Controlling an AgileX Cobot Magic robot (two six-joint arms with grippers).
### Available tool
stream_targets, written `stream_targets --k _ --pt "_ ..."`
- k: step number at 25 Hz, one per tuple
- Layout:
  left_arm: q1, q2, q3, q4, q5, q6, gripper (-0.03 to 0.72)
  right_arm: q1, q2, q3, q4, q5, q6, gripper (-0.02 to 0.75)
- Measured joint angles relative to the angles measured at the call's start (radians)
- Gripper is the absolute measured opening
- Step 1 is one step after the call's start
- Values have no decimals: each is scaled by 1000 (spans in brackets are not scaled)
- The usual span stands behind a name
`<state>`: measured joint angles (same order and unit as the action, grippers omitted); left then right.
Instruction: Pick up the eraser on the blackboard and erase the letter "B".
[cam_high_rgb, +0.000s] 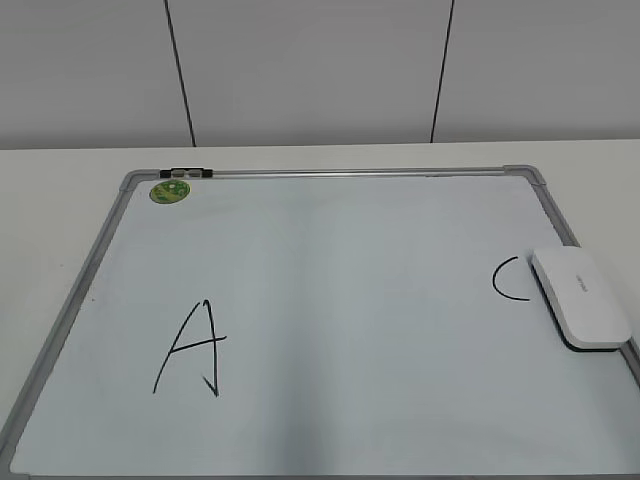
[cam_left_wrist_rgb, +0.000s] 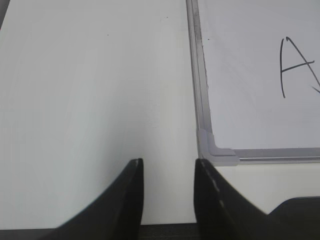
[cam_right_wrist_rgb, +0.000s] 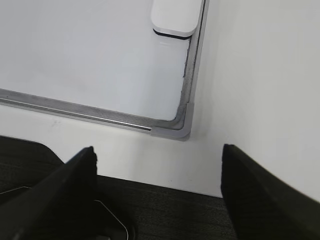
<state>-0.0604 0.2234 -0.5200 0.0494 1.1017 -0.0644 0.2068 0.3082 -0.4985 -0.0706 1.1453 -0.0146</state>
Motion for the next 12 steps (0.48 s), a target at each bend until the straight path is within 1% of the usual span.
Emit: stream_targets --k 12 --pt "0 0 0 0 0 0 258 0 0 0 6 -2 -17 573"
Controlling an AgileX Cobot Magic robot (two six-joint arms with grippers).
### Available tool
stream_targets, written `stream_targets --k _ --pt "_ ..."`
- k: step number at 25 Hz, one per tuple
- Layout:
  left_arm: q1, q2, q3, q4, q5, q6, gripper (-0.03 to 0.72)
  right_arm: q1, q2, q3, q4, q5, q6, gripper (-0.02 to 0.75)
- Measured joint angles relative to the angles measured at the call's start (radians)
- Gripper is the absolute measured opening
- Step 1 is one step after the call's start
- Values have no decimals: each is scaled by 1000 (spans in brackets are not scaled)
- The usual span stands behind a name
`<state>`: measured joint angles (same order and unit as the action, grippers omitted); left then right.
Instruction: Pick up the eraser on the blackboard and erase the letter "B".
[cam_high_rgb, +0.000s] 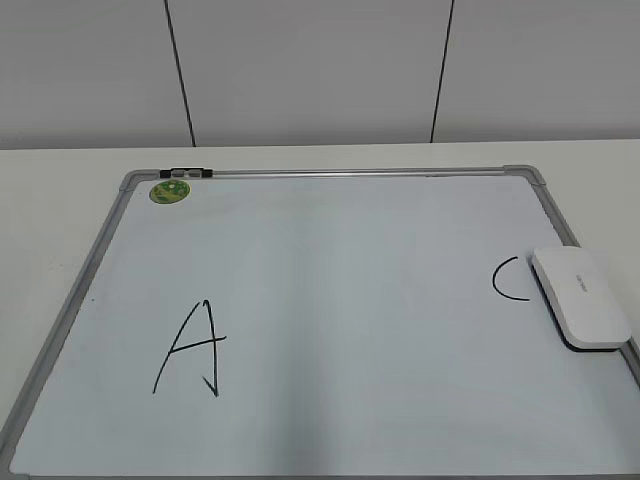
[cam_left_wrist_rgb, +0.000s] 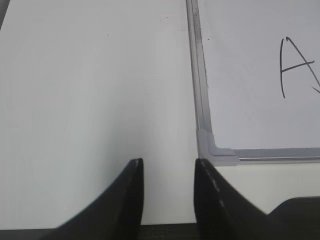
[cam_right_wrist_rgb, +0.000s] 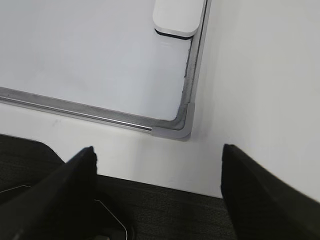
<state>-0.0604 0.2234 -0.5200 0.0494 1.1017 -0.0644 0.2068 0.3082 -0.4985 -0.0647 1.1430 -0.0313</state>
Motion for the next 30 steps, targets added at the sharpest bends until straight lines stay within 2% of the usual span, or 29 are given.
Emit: stream_targets --k 9,18,23,30 --pt "0 -104 0 0 0 0 258 -16 -65 0 2 0 0 574" --pt "14 -206 0 0 0 -2 258 -182 -258 0 2 0 0 573" --pt "40 -207 0 0 0 -2 258 -191 -323 0 2 2 0 573" --pt "40 -207 0 0 0 -2 258 -191 -325 0 0 2 0 573"
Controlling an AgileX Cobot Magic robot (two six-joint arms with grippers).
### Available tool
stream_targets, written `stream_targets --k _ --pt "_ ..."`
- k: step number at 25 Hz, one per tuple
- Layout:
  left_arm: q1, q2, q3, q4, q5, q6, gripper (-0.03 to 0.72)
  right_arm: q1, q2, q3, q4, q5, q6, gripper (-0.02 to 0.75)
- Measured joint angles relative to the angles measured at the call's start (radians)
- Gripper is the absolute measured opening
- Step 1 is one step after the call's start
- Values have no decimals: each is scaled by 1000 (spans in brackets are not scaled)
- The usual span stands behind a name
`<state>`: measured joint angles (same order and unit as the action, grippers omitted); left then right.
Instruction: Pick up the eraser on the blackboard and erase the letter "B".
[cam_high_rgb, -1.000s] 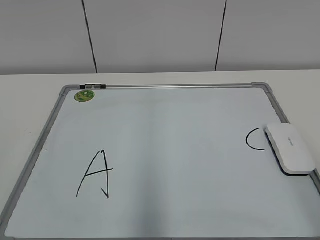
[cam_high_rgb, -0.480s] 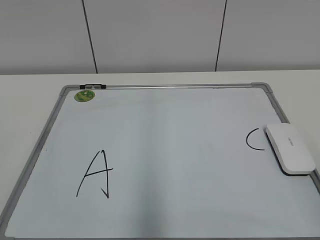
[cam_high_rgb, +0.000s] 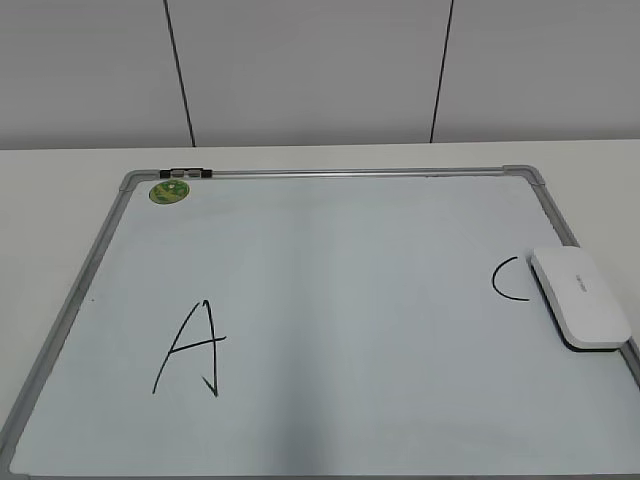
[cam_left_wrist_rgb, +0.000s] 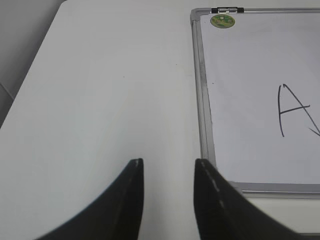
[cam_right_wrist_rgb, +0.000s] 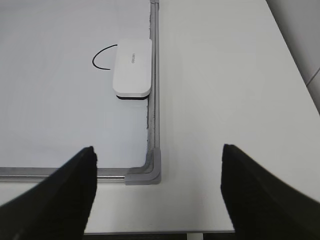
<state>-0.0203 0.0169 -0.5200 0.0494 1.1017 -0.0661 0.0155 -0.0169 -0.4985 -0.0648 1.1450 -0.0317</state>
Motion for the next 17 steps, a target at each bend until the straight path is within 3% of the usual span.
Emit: stream_targets --k 17 --pt "0 0 0 0 0 0 258 0 0 0 -2 0 -2 573"
